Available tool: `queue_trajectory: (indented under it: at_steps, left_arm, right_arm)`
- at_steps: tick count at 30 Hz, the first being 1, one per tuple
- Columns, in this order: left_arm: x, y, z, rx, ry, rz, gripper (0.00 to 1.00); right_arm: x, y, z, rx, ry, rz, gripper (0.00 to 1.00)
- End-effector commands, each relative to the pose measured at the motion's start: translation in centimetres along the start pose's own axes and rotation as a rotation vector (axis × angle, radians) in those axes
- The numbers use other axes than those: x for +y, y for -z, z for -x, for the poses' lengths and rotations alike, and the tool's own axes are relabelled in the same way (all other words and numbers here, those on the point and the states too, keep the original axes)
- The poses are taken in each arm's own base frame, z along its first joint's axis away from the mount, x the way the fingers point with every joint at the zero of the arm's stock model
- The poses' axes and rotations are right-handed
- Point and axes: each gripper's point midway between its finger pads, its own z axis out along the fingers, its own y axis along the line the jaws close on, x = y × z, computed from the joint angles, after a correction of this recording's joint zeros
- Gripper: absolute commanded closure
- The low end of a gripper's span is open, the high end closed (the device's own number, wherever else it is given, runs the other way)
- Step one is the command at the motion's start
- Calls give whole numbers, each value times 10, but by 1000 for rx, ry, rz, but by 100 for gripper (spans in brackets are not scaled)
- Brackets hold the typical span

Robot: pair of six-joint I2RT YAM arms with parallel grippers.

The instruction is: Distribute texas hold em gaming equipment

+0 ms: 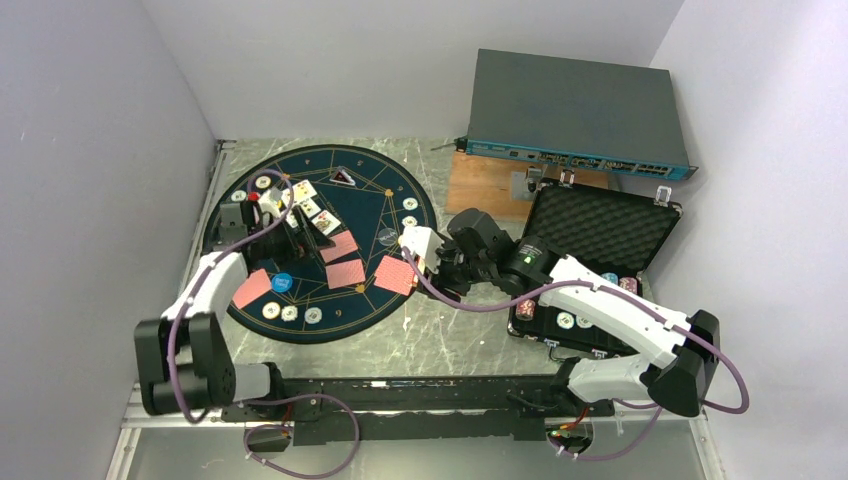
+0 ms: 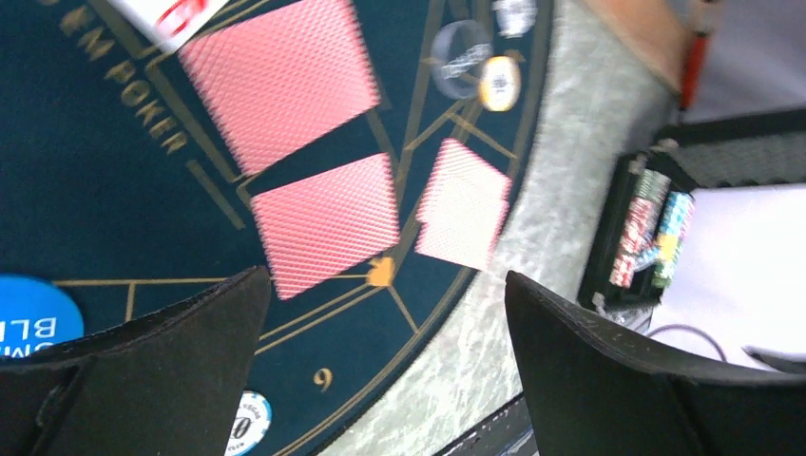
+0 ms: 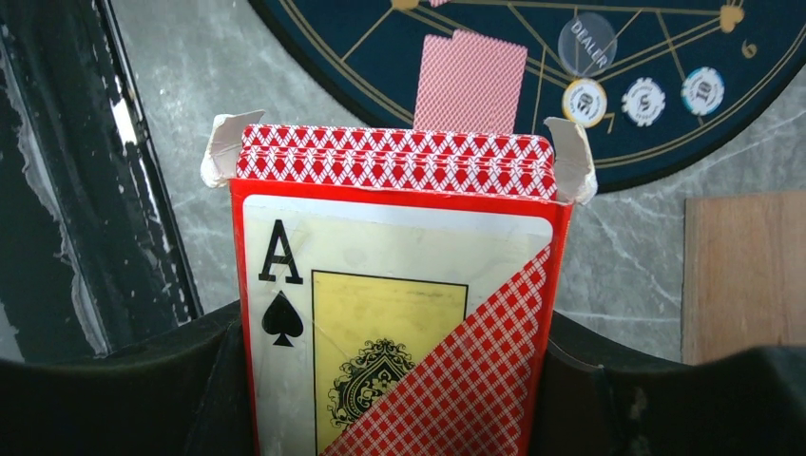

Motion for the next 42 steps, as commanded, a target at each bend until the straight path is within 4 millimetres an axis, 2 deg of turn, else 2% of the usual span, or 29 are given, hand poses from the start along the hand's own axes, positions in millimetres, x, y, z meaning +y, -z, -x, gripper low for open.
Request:
queue_trajectory:
  at_steps: [1, 3, 6, 10, 15, 20, 23, 27, 30, 32, 33, 34, 37, 38, 39, 40, 42]
  left_arm:
    - [-89, 53, 11, -32, -284, -321, 0]
    - [-124, 68, -7, 47, -319, -485, 0]
    - [-165, 84, -36, 132, -409, -638, 0]
    - [-204, 99, -65, 175, -503, -764, 0]
    - [-230, 105, -90, 249, -526, -852, 1]
    - [-237, 92, -107, 298, -540, -837, 3]
    - [-238, 81, -109, 306, -529, -796, 6]
    - [-241, 69, -106, 320, -508, -751, 21]
    - [-248, 71, -105, 346, -508, -784, 42]
    - [-252, 76, -105, 356, -514, -816, 68]
    - [-252, 78, -102, 355, -501, -822, 88]
    - [-249, 80, -95, 345, -484, -817, 99]
    - [-220, 79, -69, 296, -456, -727, 100]
    - [-204, 78, -60, 284, -450, -680, 100]
    - [-188, 76, -51, 271, -452, -623, 100]
    - [-169, 78, -47, 289, -423, -558, 100]
    - [-137, 80, -27, 249, -405, -467, 100]
  right_arm:
    - [-13, 8, 50, -214, 18, -60, 100]
    - [-13, 5, 58, -241, 16, -52, 100]
    - [-14, -1, 64, -253, 19, -39, 100]
    - [-15, -6, 69, -251, 25, -30, 100]
    - [-14, -9, 71, -245, 21, -28, 100]
    - [-12, -8, 74, -255, 17, -34, 100]
    - [-12, -8, 77, -263, 20, -42, 100]
    - [-12, -7, 80, -272, 24, -47, 100]
    - [-12, -6, 81, -278, 27, -51, 100]
    - [-13, -6, 81, -275, 34, -56, 100]
    - [-15, -6, 80, -271, 35, -64, 92]
    - [-17, -5, 79, -265, 33, -80, 82]
    - [-21, -2, 75, -253, 30, -108, 56]
    - [-22, 0, 74, -252, 27, -116, 45]
    - [-23, 3, 74, -254, 23, -124, 24]
    - [-23, 5, 73, -254, 19, -131, 13]
    - [-24, 9, 72, -252, 12, -144, 1]
